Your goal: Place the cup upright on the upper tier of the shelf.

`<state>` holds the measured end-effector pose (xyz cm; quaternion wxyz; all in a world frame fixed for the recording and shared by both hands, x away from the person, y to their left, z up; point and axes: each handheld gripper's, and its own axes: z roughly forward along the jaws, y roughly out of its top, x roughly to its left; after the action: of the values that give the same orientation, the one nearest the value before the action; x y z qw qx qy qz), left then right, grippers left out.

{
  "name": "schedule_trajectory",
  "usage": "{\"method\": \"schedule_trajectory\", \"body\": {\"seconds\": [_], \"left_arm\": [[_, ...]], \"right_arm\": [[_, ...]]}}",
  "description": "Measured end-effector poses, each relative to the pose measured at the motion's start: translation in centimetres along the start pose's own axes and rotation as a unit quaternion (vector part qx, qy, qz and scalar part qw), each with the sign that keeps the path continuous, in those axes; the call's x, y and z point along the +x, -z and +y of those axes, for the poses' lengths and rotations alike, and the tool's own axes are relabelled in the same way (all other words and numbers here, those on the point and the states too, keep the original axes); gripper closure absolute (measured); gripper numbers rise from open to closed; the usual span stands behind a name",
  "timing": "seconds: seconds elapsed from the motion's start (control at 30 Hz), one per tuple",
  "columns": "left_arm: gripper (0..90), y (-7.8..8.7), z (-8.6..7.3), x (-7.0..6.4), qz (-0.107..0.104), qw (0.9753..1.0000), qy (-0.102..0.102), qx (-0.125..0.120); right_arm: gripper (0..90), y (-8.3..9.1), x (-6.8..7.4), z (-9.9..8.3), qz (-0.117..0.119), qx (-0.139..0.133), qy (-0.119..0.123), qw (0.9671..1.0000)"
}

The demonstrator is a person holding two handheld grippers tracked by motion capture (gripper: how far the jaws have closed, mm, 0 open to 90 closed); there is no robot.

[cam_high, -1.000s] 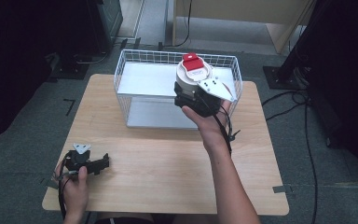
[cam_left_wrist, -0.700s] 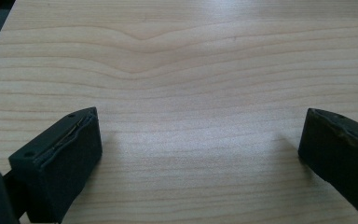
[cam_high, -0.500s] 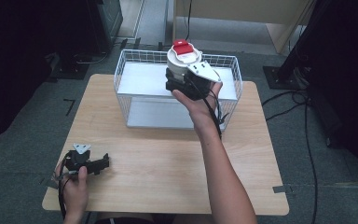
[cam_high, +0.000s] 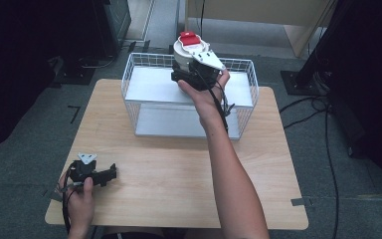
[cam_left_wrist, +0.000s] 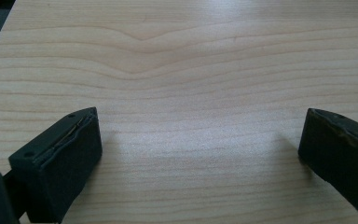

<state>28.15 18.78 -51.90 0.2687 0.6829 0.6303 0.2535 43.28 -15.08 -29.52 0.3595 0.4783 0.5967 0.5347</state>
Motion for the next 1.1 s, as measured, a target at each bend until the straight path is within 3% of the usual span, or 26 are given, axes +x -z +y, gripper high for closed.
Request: {"method": "schedule_trajectory", "body": {"seconds": [0.37,0.57,0.7,0.8,0.87,0.93,1.1], "left_arm": [[0.0,0.0,0.0,0.0,0.001,1.0000,0.000,-0.001],[0.0,0.0,0.0,0.0,0.000,1.0000,-0.001,-0.001],[0.0,0.0,0.0,0.0,0.000,1.0000,-0.001,-0.001],[0.0,0.0,0.0,0.0,0.000,1.0000,-0.001,-0.001],[0.0,0.0,0.0,0.0,0.000,1.0000,-0.002,0.000],[0.0,0.0,0.0,0.0,0.001,1.0000,-0.001,0.000],[0.0,0.0,0.0,0.0,0.001,1.0000,-0.002,0.000]], "right_arm": [[10.2,-1.7,0.5,-1.0,-0.009,0.005,0.015,0.9998],[10.1,-1.5,0.4,-1.1,-0.009,0.004,0.006,0.9999],[9.7,-1.2,0.1,-0.8,0.000,0.018,-0.001,0.9998],[5.7,-1.2,0.0,-0.5,0.014,0.032,-0.003,0.9994],[0.0,-1.1,-0.2,-0.4,0.016,0.038,-0.003,0.9991],[0.0,-0.9,-0.3,-0.2,0.016,0.042,-0.008,0.9990],[0.0,-0.4,-0.6,-0.7,0.020,0.048,0.000,0.9987]]}}
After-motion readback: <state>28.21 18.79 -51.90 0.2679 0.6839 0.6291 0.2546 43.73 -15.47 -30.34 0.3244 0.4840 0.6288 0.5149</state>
